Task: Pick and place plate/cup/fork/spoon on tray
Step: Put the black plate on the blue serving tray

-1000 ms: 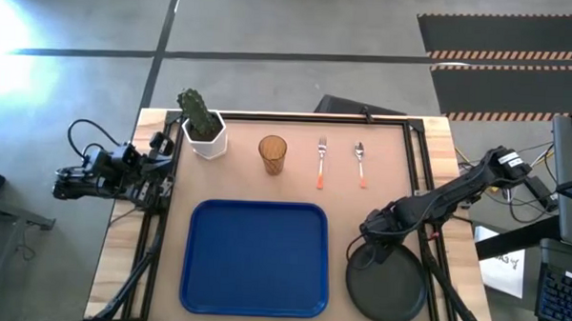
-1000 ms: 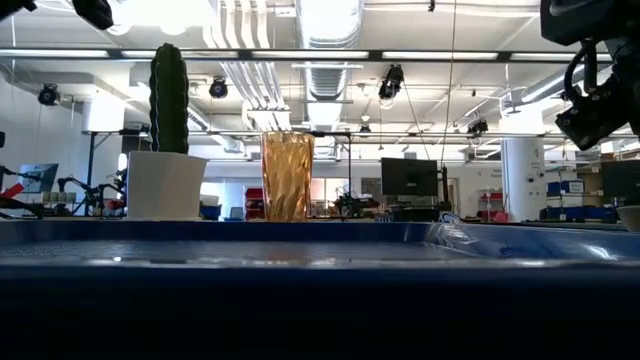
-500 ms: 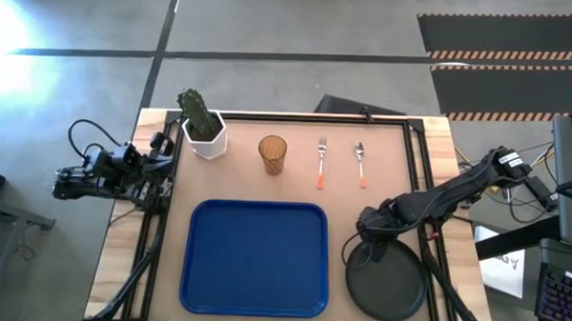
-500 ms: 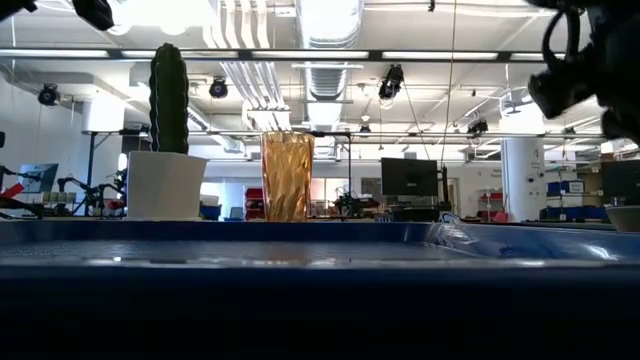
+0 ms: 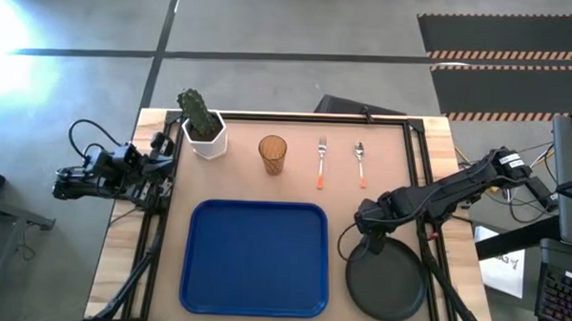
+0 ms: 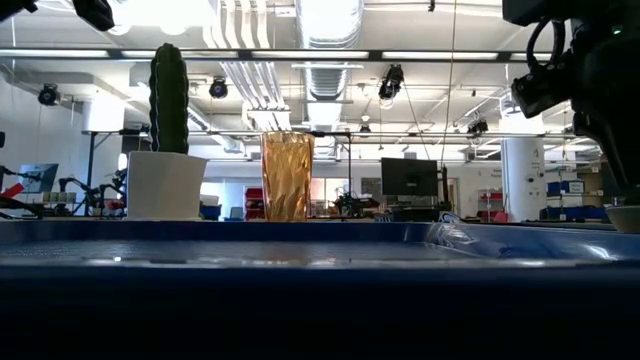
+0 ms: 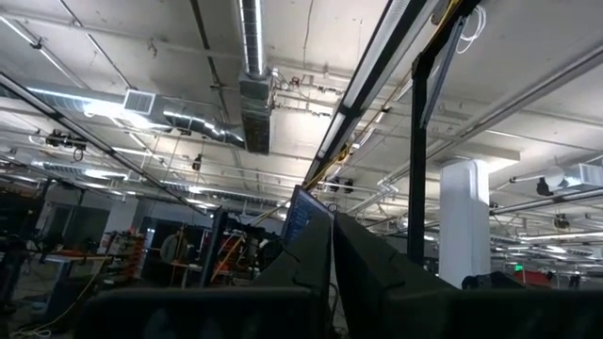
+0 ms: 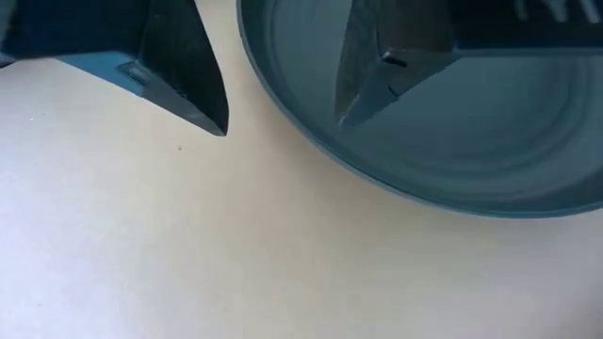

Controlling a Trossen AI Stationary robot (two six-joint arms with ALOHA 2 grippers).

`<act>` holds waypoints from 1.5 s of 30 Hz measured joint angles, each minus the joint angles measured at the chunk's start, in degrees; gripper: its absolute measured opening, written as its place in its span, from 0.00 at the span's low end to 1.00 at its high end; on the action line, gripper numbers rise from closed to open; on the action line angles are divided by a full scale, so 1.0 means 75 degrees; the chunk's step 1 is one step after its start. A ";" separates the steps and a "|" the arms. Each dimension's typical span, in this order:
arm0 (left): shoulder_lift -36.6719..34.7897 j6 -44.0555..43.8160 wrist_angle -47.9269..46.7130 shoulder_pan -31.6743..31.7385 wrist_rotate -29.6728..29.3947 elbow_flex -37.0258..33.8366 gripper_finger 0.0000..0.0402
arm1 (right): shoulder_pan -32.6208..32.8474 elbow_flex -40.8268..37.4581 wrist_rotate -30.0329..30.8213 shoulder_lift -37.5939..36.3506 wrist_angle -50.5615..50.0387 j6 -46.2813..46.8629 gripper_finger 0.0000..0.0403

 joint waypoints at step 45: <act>0.0003 -0.0003 -0.0026 0.0000 0.0003 0.0000 0.00 | 0.0001 -0.1826 -0.1125 -0.0012 0.3440 0.0051 0.03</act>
